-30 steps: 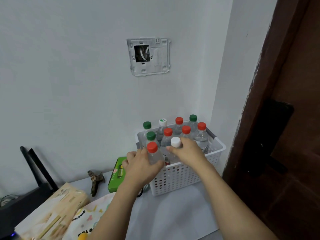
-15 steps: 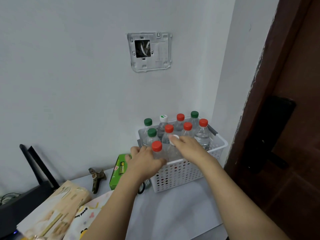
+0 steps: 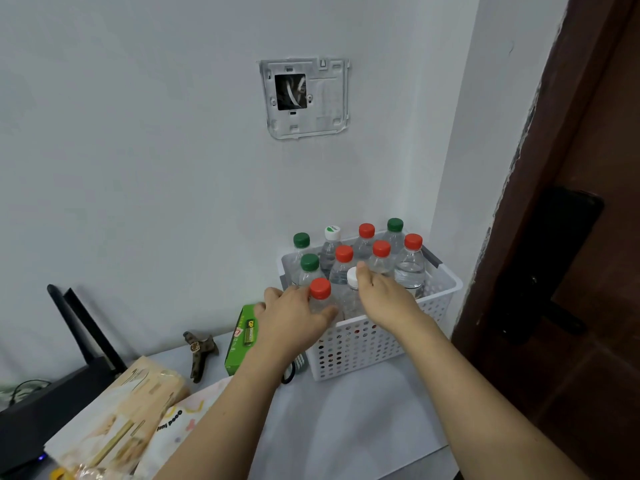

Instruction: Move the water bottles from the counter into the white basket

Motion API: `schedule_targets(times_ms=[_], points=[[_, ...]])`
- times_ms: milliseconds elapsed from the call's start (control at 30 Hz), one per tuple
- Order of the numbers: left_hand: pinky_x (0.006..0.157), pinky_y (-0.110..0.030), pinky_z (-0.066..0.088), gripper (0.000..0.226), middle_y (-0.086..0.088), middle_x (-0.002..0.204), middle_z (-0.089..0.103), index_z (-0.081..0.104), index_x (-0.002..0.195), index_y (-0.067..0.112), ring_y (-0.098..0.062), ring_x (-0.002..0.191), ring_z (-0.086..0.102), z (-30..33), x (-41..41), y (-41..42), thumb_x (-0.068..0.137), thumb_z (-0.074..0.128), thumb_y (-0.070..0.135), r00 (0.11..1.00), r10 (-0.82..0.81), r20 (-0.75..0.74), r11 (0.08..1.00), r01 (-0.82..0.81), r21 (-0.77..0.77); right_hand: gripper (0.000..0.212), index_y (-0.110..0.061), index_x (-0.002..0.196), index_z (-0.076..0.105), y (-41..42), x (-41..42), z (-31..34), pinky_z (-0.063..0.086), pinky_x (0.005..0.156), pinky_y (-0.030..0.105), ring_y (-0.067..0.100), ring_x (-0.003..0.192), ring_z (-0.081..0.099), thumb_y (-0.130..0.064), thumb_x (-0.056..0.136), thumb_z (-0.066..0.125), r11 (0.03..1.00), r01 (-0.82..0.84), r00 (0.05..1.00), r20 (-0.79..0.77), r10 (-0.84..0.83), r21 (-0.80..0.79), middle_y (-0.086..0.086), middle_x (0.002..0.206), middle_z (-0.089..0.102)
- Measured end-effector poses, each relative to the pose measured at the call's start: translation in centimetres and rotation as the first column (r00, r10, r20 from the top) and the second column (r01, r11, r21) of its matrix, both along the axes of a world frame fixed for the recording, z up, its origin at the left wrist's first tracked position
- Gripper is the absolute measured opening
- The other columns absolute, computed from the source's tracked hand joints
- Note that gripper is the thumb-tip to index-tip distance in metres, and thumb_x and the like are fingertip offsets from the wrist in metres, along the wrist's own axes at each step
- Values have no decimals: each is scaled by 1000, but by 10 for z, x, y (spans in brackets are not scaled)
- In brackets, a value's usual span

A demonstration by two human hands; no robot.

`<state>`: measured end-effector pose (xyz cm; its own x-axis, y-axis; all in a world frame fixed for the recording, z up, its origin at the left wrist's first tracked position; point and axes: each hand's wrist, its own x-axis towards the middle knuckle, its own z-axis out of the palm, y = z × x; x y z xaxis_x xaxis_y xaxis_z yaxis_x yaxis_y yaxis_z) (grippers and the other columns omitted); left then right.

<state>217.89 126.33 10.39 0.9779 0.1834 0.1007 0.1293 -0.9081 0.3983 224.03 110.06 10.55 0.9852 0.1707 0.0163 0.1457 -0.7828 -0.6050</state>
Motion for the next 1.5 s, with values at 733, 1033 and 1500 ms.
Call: schedule_targets(times_ms=[733, 1033, 1500], points=[[95, -43, 45, 50, -10, 137, 55, 49, 140, 11, -30, 122, 51, 61, 4, -29, 96, 54, 36, 865, -281, 415, 957, 282, 60, 32, -25, 124, 55, -48, -44, 54, 41, 75, 25, 11, 97, 51, -34, 94, 50, 950, 164, 964, 162, -212, 266, -2, 124, 59], [104, -44, 40, 47, -13, 140, 54, 49, 140, 8, -33, 123, 50, 92, -12, -87, 99, 50, 31, 682, -613, 399, 790, 536, 298, 61, -12, 150, 31, -121, -154, 98, 32, 109, 33, 24, 136, 39, -27, 96, 55, 907, 421, 850, 354, -389, -14, 10, 154, 35], [111, -42, 36, 52, -8, 145, 49, 42, 147, 13, -31, 130, 45, 133, -177, -222, 101, 47, 35, 444, -794, 416, 594, 714, 370, 63, -14, 148, 33, -211, -401, 134, 33, 113, 36, 24, 139, 37, -29, 92, 57, 655, 743, 644, 408, -647, -136, 5, 152, 38]])
